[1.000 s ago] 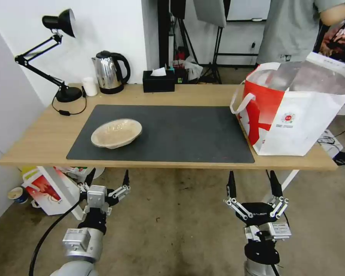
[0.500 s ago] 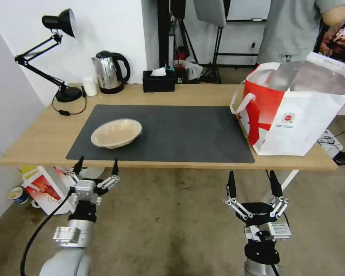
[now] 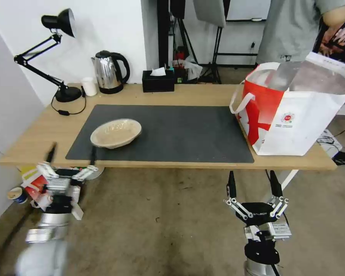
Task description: Pick up the trash from the table and place it into the takeout bag.
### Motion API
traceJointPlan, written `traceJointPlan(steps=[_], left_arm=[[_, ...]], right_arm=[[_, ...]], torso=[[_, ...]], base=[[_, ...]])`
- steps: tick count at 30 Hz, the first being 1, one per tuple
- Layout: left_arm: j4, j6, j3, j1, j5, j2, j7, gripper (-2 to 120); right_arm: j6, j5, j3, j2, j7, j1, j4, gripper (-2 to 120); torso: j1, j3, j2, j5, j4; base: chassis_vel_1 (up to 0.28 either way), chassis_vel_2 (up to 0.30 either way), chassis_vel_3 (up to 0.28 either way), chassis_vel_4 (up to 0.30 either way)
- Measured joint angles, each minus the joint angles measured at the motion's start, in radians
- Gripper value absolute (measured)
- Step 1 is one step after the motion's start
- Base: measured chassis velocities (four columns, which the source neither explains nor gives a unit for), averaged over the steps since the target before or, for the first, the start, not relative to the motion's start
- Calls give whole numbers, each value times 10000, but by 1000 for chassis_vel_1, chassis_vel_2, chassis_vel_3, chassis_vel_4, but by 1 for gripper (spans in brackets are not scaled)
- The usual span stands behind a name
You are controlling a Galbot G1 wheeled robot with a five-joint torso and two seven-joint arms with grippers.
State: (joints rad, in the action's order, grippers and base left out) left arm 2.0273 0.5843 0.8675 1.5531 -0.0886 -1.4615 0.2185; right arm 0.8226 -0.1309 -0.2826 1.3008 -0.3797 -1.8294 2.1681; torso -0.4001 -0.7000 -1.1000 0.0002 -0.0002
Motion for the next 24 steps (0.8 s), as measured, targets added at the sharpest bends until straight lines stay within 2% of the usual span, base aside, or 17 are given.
traceJointPlan(steps=[2,3,4,5,6,16,19,22,23,24], left_arm=[[428,503,1050,63,-446,799,601,100],[428,503,1050,63,-446,799,601,100],[702,815,1685,90,-712,1275,941,100],[786,910,1863,106,-794,1416,1061,100],[805,939,1938,122,-827,1471,1119,100],[842,941,2009,141,-848,1575,1157,100],[845,930,2032,152,-850,1665,1187,100],[998,355,2552,366,-899,3180,1399,100],[998,355,2552,366,-899,3180,1399,100],[1046,185,2714,425,-917,3641,1461,100]], right_arm=[[0,1,1,0,1,1,1,100],[0,1,1,0,1,1,1,100],[0,2,0,0,0,0,1,100],[0,2,2,0,1,1,0,100],[0,1,1,0,1,0,0,100],[0,1,1,0,0,1,0,100],[0,1,1,0,0,0,1,100],[0,1,1,1,0,1,1,100],[0,1,1,1,0,1,1,100],[0,1,0,-1,0,1,1,100]], torso=[[0,0,0,-6,3],[0,0,0,-6,3],[1,0,0,6,3],[2,1,-1,7,3],[3,0,-1,-11,1],[2,0,-1,3,1],[2,0,-1,-10,2],[2,0,-1,-3,1],[2,0,-1,-3,1],[2,0,-1,0,1]], base=[[0,0,0,0],[0,0,0,0],[0,0,0,0],[0,0,0,0],[0,0,0,0],[0,0,0,0],[0,0,0,0],[0,0,0,0],[0,0,0,0],[0,0,0,0]])
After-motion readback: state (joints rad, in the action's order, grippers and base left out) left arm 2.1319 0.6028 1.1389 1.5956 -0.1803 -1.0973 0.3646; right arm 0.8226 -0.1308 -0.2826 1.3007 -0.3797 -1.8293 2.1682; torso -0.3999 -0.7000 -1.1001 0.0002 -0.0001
